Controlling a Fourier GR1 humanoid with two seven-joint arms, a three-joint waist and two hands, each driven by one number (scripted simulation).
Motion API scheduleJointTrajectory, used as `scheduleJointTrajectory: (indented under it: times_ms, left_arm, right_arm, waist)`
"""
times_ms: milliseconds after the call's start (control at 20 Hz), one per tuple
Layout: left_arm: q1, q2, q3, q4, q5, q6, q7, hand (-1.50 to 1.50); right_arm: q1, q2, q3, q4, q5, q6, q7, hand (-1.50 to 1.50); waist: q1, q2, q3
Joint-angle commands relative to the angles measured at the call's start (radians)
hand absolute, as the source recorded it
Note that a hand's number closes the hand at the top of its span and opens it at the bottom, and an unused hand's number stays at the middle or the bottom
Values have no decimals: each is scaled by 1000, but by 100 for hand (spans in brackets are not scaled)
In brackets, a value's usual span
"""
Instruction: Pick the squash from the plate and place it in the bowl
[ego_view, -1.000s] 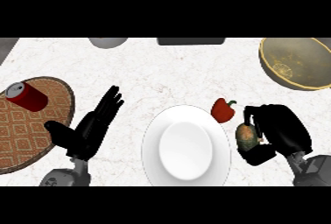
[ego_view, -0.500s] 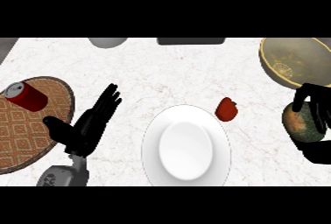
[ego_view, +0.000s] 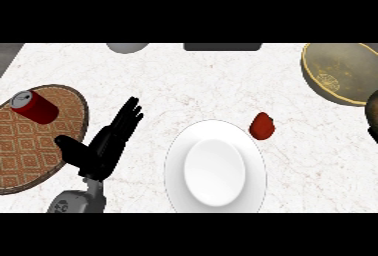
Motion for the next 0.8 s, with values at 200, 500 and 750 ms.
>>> scheduleJointTrajectory:
  times_ms: [200, 500, 750]
  left_arm:
    - [-96, -13, 28, 24, 6, -6, 58, 0]
    - [0, 14, 20, -60, 12, -37, 58, 0]
    - [31, 7, -1, -41, 3, -65, 10, 0]
  right_arm:
    - [-172, 55, -32, 309, 94, -27, -142, 150]
    - [-315, 58, -86, 660, 118, -76, -341, 150]
    - [-415, 124, -25, 991, 259, -247, -517, 150]
  waist:
    - [9, 4, 0]
    - [19, 4, 0]
    - [43, 12, 1]
